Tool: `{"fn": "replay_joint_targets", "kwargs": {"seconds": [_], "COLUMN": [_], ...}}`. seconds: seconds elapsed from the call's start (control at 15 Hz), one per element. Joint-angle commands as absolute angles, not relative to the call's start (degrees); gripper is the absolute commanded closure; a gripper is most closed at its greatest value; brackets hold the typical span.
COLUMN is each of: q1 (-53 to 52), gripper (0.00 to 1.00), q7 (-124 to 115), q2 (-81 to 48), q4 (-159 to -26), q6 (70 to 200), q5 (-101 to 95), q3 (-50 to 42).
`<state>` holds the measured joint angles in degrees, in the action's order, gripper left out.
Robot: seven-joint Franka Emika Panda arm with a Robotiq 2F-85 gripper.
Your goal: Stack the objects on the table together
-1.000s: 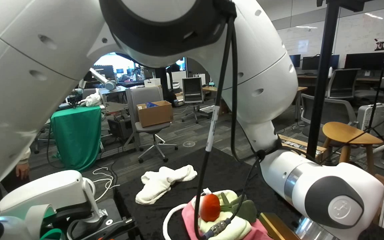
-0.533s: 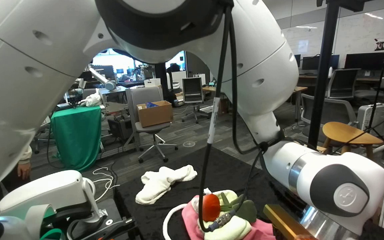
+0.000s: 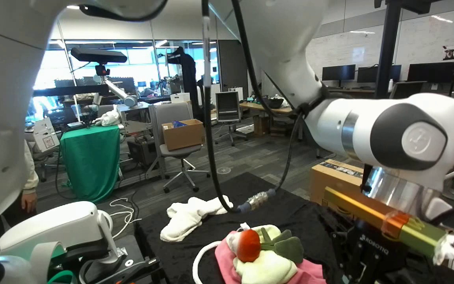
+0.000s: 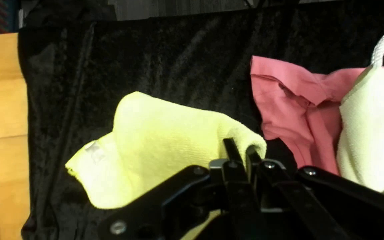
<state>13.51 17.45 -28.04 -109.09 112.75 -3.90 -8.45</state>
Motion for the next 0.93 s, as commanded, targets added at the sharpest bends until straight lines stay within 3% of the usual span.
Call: {"fn": "replay_joint_targets", "kwargs": {"seconds": [0.0, 0.87], "q1": [13.3, 8.6], "gripper": [0.94, 0.95], "q7": [25.3, 38.6], "q2": [-17.5, 4.8], "q4": [-115.4, -128.4], "q6": [112.6, 109.5], "q5": [-7.2, -8.0], "q3": [-6.8, -4.8]}}
